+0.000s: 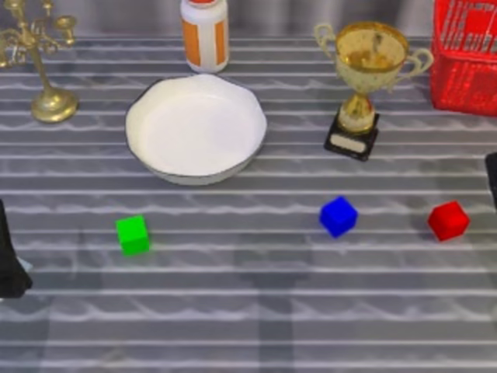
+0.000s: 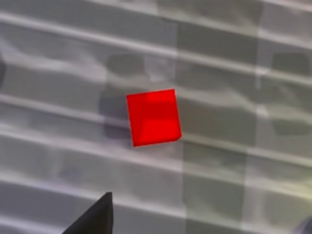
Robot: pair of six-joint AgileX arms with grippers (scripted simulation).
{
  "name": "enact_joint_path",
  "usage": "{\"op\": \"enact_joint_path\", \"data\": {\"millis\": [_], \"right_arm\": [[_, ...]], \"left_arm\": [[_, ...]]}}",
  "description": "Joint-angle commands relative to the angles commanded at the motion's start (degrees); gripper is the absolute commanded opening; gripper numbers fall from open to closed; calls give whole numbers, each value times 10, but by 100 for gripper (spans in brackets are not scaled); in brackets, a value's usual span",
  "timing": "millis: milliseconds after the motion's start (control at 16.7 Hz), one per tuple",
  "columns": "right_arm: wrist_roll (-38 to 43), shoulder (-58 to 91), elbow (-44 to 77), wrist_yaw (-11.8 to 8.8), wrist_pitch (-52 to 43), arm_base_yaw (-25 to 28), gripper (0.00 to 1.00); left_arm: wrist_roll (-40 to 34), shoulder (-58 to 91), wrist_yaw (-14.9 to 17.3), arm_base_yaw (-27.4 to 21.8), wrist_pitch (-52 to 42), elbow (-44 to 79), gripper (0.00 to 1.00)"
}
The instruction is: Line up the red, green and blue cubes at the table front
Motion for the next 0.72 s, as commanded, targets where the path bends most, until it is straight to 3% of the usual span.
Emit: {"op": "enact_joint_path", "data": {"millis": [360,720], "right_arm": [[-20,289,213,0,-153,29,100],[-30,424,324,-2,-220,43,100]], "left_arm": [[0,0,0,0,0,0,100],[0,0,0,0,0,0,100]]}}
